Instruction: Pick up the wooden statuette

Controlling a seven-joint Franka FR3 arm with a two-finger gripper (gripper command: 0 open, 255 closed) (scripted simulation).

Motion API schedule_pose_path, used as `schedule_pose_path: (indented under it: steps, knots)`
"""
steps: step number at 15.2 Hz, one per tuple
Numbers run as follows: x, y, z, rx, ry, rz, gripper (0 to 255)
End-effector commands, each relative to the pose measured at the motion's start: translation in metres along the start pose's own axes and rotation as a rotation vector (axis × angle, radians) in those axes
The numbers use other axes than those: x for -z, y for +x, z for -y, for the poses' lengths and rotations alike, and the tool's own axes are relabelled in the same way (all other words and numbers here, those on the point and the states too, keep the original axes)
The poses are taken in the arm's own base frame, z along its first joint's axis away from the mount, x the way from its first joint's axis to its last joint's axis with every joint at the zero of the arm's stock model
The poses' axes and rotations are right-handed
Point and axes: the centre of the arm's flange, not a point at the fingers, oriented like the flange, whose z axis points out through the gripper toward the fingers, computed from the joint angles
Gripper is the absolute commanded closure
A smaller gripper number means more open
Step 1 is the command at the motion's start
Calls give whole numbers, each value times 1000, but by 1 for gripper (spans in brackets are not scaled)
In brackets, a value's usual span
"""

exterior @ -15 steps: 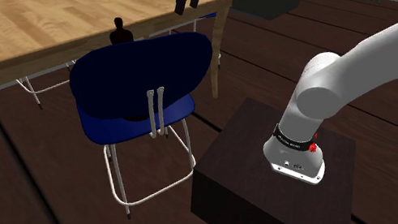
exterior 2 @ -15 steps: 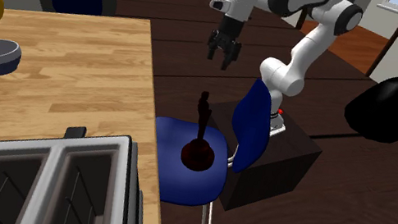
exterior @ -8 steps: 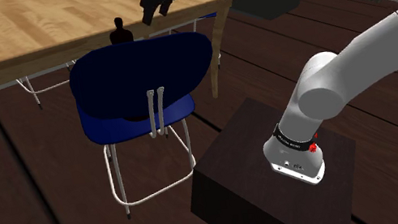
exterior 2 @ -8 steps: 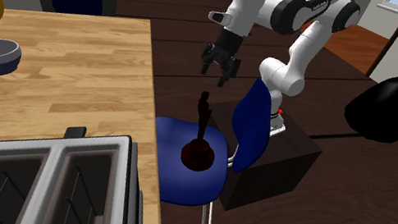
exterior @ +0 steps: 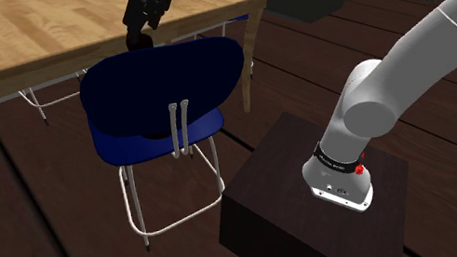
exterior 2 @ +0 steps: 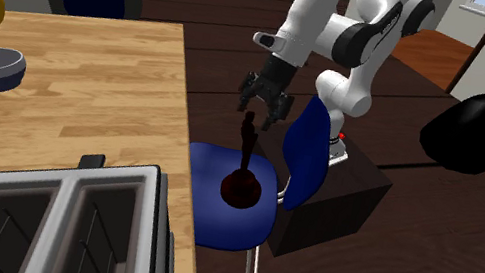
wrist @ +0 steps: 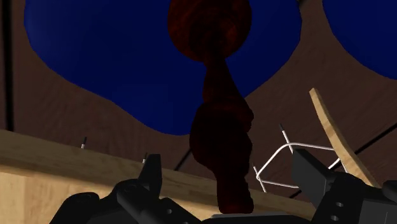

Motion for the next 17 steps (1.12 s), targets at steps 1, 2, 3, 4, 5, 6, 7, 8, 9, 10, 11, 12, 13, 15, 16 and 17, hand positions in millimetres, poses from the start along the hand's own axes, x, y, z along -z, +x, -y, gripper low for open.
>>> schedule_pose_path:
  steps: [1, 2, 3, 4, 5, 6, 7, 8, 9, 10, 11, 12, 13, 15, 16, 17]
  knots:
    - [-9, -3, 1, 3, 1, -4, 0]
    - [-14, -5, 1, 3, 1, -4, 0]
    - [-18, -8, 1, 3, 1, -4, 0]
    - [-23, -10, 1, 3, 1, -4, 0]
    - [-28, -13, 1, 3, 1, -4, 0]
    - [-30, -14, 1, 3, 1, -4, 0]
    - [-30, -14, 1, 3, 1, -4, 0]
    - [-31, -14, 2, 3, 1, -4, 255]
    - [-31, -13, 1, 3, 1, -4, 255]
    - [-31, -13, 1, 3, 1, -4, 255]
    - [-31, -14, 1, 3, 1, -4, 255]
    - [-31, -14, 2, 3, 1, -4, 255]
    - [-31, -14, 2, 3, 1, -4, 255]
    - [-31, -14, 1, 3, 1, -4, 255]
    - [-30, -14, 2, 3, 1, -4, 255]
    - [-30, -14, 1, 3, 1, -4, 255]
